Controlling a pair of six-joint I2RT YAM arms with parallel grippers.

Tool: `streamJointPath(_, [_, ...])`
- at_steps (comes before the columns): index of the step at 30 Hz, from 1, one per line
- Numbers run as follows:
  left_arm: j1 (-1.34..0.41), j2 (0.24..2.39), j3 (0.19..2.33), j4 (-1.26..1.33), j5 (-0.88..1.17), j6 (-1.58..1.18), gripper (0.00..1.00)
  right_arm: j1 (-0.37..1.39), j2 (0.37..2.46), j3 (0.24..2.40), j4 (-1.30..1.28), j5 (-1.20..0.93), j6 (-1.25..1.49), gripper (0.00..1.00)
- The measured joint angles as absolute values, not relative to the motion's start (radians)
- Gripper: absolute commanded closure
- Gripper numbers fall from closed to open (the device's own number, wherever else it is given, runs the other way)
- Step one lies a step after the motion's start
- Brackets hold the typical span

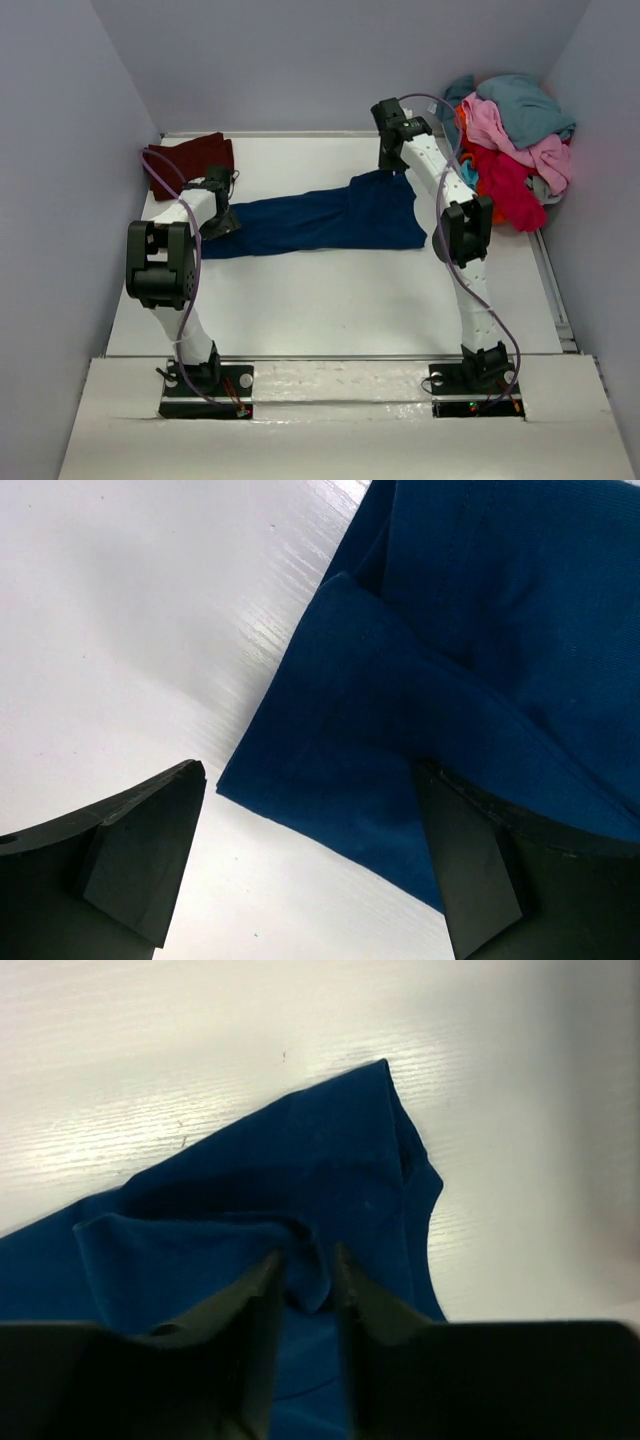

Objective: Fold and stack the t-shirts
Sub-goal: Rotate the tshirt 90 degrees

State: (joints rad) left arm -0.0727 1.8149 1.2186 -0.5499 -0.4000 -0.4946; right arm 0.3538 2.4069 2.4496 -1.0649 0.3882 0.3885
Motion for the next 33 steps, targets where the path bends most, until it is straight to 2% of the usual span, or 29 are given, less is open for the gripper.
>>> streamJointPath(1, [-0.073, 1.815, 1.219, -0.55, -0.4, -0.495, 0.01, 0.354, 2.412, 2.445, -1.063, 0.389, 0.39, 0.43])
streamJointPath(4, [-0.073, 1.815, 1.219, -0.55, -0.4, -0.495, 0.01, 0.354, 2.438, 2.437, -1.065, 0.386, 0.389, 0.35])
streamJointPath(7, [-0.073, 1.815, 1.219, -0.549, -0.401, -0.495, 0.01, 0.354, 2.454, 2.42, -1.068, 0.384, 0.39, 0.34])
streamJointPath(15, [-0.073, 1.814, 1.219, -0.549, -0.409, -0.497, 0.01, 0.354, 2.421, 2.392, -1.103, 0.348, 0.402, 0.37])
streamJointPath(23, [-0.081, 1.771, 1.219, -0.55, -0.446, -0.506, 0.01, 0.369, 2.163, 2.034, -1.111, 0.277, 0.444, 0.4])
streamJointPath(33, [-0.117, 1.719, 1.268, -0.549, -0.502, -0.506, 0.01, 0.434, 2.127, 1.839, -1.089, 0.209, 0.458, 0.41])
